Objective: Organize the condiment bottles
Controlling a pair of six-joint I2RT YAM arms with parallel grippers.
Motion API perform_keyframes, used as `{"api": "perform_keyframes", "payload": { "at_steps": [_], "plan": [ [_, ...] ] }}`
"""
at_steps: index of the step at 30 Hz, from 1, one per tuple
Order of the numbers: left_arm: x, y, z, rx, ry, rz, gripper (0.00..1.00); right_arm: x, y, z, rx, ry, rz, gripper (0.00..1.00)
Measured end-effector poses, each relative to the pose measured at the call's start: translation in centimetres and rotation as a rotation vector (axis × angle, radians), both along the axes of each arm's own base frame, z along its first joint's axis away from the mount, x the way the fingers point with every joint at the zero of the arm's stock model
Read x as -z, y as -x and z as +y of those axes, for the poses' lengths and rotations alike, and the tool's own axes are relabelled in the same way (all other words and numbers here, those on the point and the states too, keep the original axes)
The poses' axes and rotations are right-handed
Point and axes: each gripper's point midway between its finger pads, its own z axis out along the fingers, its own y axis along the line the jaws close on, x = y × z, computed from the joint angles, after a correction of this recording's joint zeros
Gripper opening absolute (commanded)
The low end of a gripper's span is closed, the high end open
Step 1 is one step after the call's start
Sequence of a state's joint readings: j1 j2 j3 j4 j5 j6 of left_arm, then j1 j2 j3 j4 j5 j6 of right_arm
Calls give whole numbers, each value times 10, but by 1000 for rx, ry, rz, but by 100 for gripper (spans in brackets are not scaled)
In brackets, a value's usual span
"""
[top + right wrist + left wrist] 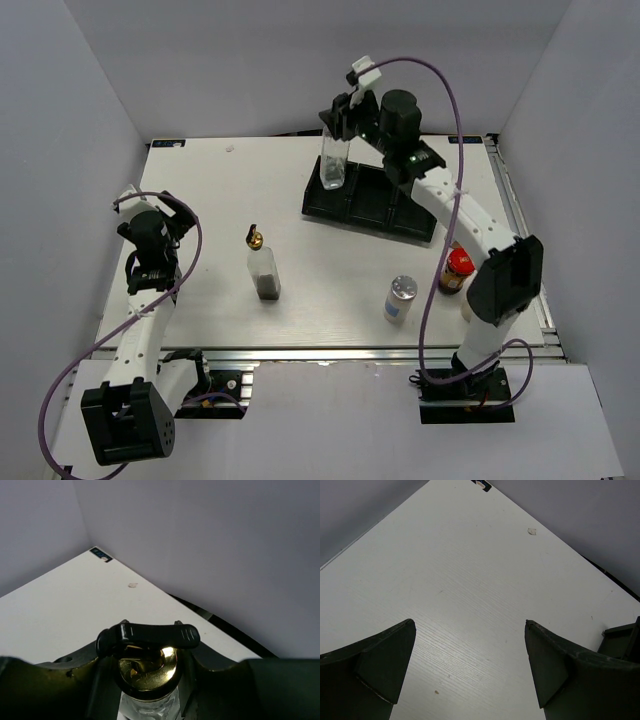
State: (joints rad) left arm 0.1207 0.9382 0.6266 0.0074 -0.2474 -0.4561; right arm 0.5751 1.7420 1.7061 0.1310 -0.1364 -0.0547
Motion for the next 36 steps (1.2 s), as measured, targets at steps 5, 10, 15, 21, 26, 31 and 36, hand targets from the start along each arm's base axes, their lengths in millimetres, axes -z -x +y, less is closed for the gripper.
{"api": "perform_keyframes", "payload": {
  "at_steps": [5,10,15,21,26,31,36],
  "plan": [
    [0,0,1,-6,4,-1,98,16,-55,-4,33,-2,37,0],
    [1,0,1,-7,5,2,98,62,-82,4,19,38,118,0],
    [2,-1,1,-6,5,6,98,89,-88,7,-9,43,178,0],
    [2,-1,0,-5,7,5,98,87,-86,9,-56,45,148,0],
    [2,-1,-1,2,9,5,98,96,-86,12,-94,78,98,0],
    [2,-2,-3,15,12,4,98,113,-91,17,-133,103,60,0],
    [2,-2,-5,23,14,3,98,137,-92,18,-153,119,55,49]
  ]
}}
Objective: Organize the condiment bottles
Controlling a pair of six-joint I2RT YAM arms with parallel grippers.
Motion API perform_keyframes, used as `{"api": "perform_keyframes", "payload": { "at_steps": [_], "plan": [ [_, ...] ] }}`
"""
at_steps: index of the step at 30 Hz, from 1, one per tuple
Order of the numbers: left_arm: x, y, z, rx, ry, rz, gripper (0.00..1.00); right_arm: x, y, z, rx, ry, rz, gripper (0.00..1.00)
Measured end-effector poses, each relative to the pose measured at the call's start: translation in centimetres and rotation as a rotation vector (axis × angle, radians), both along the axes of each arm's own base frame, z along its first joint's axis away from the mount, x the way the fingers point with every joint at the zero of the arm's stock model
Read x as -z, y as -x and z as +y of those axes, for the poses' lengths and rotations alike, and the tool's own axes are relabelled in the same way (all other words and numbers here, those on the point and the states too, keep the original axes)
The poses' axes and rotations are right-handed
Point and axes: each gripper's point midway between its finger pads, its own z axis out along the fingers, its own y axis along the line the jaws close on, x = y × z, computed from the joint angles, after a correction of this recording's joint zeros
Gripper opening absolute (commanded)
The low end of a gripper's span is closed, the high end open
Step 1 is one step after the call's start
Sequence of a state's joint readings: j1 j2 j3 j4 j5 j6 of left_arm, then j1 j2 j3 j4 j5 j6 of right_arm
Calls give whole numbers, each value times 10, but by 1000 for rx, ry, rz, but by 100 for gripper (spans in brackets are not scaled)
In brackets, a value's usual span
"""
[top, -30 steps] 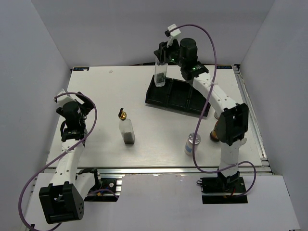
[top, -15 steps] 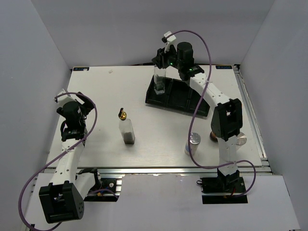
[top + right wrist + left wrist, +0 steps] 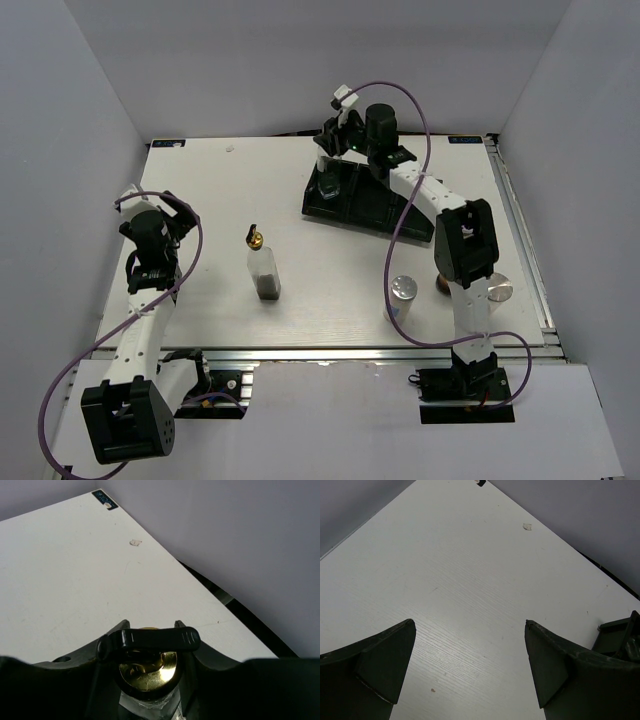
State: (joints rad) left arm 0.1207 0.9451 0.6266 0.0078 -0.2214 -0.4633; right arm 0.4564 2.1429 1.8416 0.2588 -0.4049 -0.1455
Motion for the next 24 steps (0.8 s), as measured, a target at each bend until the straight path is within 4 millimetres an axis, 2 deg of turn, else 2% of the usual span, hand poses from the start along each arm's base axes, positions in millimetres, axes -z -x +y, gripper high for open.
{"api": "perform_keyframes", "payload": {
  "at_steps": [1,2,6,14,16,18,24],
  "plan": [
    [0,0,0,3,1,0,98,0,-1,0,-2,-1,-4,82],
    [0,0,-1,6,2,0,98,-1,-1,0,-5,-7,-7,89],
    [2,-1,-7,39,11,-2,98,-13,-4,-2,-16,-16,-65,89],
    [-3,-1,-11,56,26,-16,98,-11,-3,-7,3,2,-37,89],
    [-10,-3,-10,48,31,-26,98,-14,-3,-10,18,12,-21,90],
    [-25,-7,-8,36,37,-41,98,-21,-1,-13,31,16,-11,89],
    [-106,-30,-11,61,49,-176,98,-59,3,-29,108,-5,-13,89]
  ]
}}
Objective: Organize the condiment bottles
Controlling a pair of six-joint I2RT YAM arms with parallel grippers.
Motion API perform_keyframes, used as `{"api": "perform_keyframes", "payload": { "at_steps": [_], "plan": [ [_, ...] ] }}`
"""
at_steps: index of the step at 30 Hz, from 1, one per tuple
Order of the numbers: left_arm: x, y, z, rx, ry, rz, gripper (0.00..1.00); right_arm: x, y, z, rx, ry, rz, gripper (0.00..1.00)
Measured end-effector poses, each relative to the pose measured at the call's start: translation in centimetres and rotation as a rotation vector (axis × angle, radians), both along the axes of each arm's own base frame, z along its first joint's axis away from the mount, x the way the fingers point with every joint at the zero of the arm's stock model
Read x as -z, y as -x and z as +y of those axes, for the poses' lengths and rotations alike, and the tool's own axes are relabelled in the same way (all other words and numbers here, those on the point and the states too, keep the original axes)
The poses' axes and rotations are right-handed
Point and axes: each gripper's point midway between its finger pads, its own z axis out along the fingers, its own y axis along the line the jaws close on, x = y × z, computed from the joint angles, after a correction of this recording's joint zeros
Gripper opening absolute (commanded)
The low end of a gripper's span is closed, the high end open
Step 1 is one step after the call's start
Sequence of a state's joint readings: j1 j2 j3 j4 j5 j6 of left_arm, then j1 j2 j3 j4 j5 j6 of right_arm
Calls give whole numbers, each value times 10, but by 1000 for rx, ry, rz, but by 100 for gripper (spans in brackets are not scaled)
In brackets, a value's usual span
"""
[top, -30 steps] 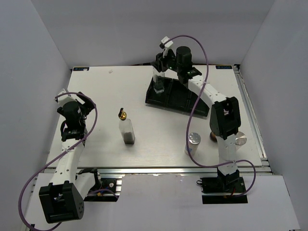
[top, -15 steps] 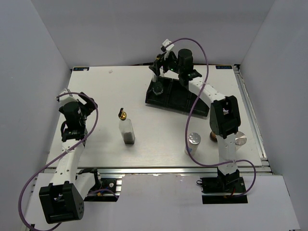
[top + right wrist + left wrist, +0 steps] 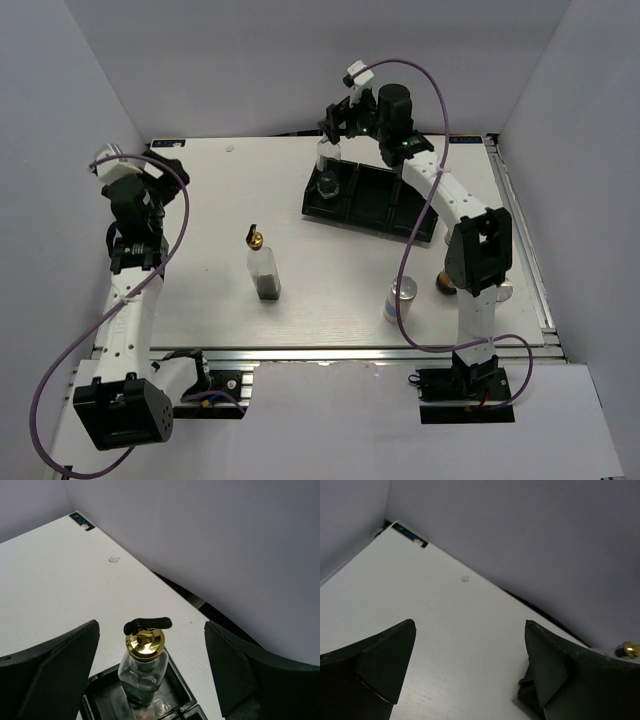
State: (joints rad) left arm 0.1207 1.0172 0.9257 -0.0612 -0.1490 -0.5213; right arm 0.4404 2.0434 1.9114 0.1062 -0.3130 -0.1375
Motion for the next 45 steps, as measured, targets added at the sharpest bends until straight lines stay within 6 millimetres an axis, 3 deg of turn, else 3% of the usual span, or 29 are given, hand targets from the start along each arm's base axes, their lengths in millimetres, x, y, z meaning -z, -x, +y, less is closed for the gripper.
{"api": "perform_keyframes", "payload": {
  "at_steps": [3,7,9,12,14,17,22,26,32,41,44,45],
  "plan": [
    [-39,-5,-10,54,5,-79,98,-22,-5,-12,65,-19,-15,89],
    [-66,-3,-35,155,5,-143,98,-34,-7,-36,165,-36,-1,89],
    [-68,0,-60,212,-3,-142,98,-36,-1,-57,229,-50,19,89],
    [-63,15,-129,399,-41,-117,98,-29,22,-88,297,-57,52,89],
    [-56,27,-165,503,-70,-97,98,-30,36,-104,331,-64,53,89],
    [-36,45,-190,576,-117,-44,98,-37,58,-121,358,-74,34,89],
    [-12,61,-200,574,-193,43,98,-50,88,-135,372,-92,-2,89],
    [6,74,-211,591,-247,109,98,-49,99,-144,392,-91,-18,89],
    [35,91,-212,562,-328,227,98,-33,92,-158,456,-59,-4,89],
    [52,105,-208,522,-367,294,98,-24,87,-171,490,-46,10,89],
    [63,107,-204,505,-374,319,92,-22,86,-177,502,-44,14,89],
    [67,107,-202,499,-379,329,85,-20,85,-179,507,-42,18,89]
  ]
}}
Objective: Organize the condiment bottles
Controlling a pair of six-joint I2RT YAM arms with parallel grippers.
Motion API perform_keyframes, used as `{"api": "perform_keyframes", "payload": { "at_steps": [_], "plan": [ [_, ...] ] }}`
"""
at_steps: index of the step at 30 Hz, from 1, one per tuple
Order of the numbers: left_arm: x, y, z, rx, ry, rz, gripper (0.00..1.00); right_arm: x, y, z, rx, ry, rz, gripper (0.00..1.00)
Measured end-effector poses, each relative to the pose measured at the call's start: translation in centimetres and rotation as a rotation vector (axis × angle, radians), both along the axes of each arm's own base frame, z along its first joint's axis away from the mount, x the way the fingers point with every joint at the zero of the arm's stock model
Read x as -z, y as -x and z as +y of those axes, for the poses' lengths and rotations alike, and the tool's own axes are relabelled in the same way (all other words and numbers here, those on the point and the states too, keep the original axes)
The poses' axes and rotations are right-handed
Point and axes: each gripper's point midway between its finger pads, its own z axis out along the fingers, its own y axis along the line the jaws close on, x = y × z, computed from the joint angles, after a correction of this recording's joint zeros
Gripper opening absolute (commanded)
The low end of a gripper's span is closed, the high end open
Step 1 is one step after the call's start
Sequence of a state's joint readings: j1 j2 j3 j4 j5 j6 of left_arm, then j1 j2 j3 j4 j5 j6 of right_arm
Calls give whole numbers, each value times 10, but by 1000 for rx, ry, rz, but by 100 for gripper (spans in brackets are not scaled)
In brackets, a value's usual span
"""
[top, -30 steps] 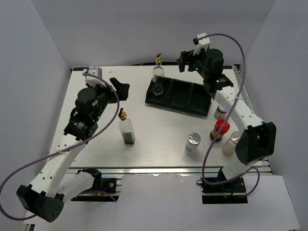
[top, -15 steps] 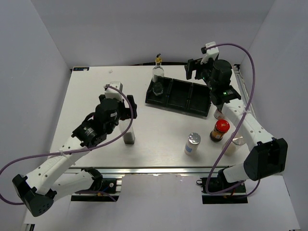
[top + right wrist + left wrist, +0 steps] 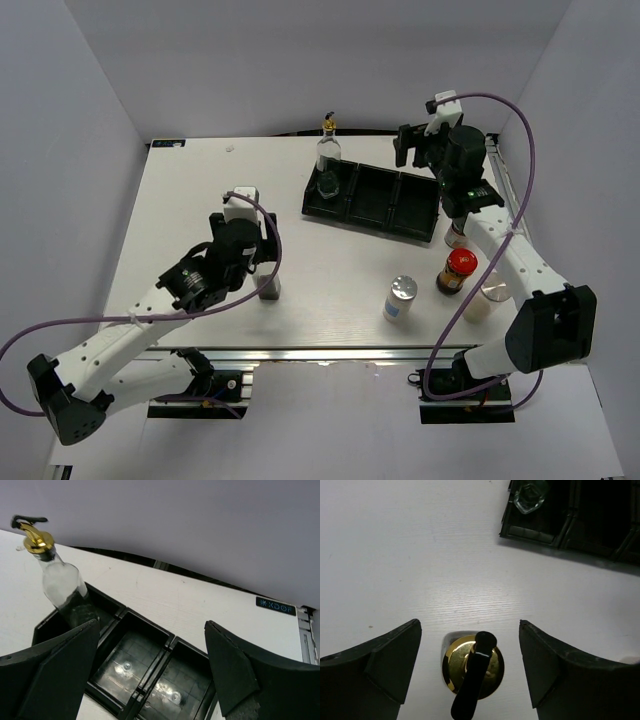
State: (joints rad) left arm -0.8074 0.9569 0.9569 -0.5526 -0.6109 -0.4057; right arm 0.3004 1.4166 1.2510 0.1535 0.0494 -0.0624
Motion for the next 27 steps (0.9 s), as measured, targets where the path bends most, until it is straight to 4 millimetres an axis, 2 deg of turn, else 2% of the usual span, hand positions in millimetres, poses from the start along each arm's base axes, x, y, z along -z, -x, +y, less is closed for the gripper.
{"api": "perform_keyframes", "payload": {
  "at_steps": [2,3,5,6,7,11,12,13,14,17,22,24,27],
  "plan": [
    [6,0,3,-13,-13,11,78,7,-1,-4,9,4,14,89],
    [7,0,3,-16,-19,15,70,12,-1,-7,14,6,24,89],
    [10,-1,2,-23,-22,19,61,21,-1,-11,24,10,42,89],
    [11,-2,2,-25,-28,23,46,26,0,-14,30,12,51,89],
    [13,-3,0,-26,-27,28,38,32,1,-17,37,15,63,89],
    [14,-9,-9,-14,-29,16,16,49,10,-28,75,-15,110,89],
    [14,-12,-11,-12,-26,10,6,51,14,-30,85,-31,119,89],
    [14,-14,-14,-10,-24,5,1,53,19,-32,90,-47,129,89],
    [13,-16,-17,-7,-22,-1,0,54,23,-32,93,-69,145,90],
    [12,-21,-23,-5,-22,-12,0,36,38,-33,92,-134,113,89],
    [5,-30,-32,20,-43,-37,0,18,78,-42,92,-209,45,89],
    [-5,-35,-37,36,-39,-69,0,19,86,-48,118,-227,36,89],
    [-30,-49,-51,54,-25,-131,0,43,97,-57,160,-234,63,89]
  ]
}}
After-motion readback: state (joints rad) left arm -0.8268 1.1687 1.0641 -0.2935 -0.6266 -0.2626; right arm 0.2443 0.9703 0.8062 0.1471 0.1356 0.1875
